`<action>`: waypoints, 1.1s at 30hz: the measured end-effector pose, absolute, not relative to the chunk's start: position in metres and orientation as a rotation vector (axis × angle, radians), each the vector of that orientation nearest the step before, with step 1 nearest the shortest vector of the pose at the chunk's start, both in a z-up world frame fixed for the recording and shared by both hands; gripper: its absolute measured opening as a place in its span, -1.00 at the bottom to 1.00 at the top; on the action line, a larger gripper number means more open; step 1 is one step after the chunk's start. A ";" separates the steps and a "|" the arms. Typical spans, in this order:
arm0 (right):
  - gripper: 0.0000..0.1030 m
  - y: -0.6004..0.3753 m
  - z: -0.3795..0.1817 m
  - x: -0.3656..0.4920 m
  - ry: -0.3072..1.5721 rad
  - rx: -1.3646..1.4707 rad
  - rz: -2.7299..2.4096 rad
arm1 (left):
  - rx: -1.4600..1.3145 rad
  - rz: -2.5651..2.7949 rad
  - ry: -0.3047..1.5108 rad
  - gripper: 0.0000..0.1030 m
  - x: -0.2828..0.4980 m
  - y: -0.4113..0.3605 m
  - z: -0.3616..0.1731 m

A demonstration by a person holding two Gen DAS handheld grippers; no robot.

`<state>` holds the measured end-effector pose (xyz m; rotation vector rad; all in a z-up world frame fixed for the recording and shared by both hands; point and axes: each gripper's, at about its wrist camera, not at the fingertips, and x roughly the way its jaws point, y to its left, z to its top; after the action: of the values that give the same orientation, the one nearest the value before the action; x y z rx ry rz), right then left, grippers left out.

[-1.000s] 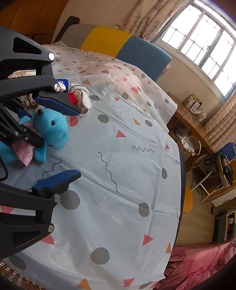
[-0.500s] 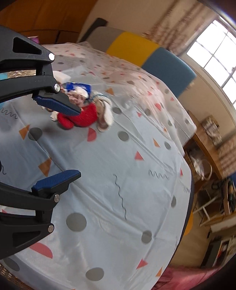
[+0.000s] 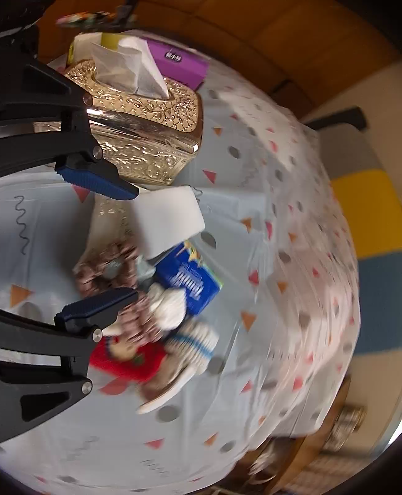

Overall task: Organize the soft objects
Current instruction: 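Set the blue bear in the gold tray with the left tool while the right tool grasps the white sponge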

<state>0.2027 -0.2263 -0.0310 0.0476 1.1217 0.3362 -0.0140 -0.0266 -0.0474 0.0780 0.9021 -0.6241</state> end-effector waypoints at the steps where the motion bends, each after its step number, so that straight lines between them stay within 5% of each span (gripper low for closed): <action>1: 0.20 -0.219 -0.034 0.212 1.148 0.006 0.355 | 0.077 -0.627 0.900 -0.45 -0.015 -0.024 -0.047; 19: 0.26 -0.166 -0.075 0.259 1.292 -0.373 0.402 | 0.037 -0.633 0.914 -0.45 -0.015 -0.013 -0.048; 23: 0.07 -0.172 -0.068 0.255 1.246 -0.349 0.377 | 0.027 -0.629 0.910 -0.45 -0.015 -0.013 -0.047; 33: 0.07 -0.214 -0.034 0.185 1.080 -0.068 0.254 | 0.017 -0.633 0.873 -0.45 -0.024 -0.007 -0.036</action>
<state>0.1845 -0.2141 -0.0337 -0.0676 1.0802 0.2539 -0.0243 -0.0074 -0.0362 0.0174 0.8729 -0.6333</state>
